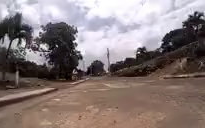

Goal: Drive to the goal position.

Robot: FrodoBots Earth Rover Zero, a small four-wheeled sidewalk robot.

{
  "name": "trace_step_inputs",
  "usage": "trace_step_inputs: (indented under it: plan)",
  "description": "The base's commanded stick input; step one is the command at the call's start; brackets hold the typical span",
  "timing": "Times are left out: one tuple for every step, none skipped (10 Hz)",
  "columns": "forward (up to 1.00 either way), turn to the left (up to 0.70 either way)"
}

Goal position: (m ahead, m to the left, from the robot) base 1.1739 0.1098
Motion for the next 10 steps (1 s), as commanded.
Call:
trace_step_inputs:
  plan:
    - [0.85, 0.0]
    - [0.85, 0.0]
    - [0.85, 0.0]
    - [0.85, 0.0]
    - [0.85, 0.0]
    - [0.85, 0.0]
    - [0.85, 0.0]
    - [0.85, 0.0]
    - [0.85, 0.0]
    - [0.85, 0.0]
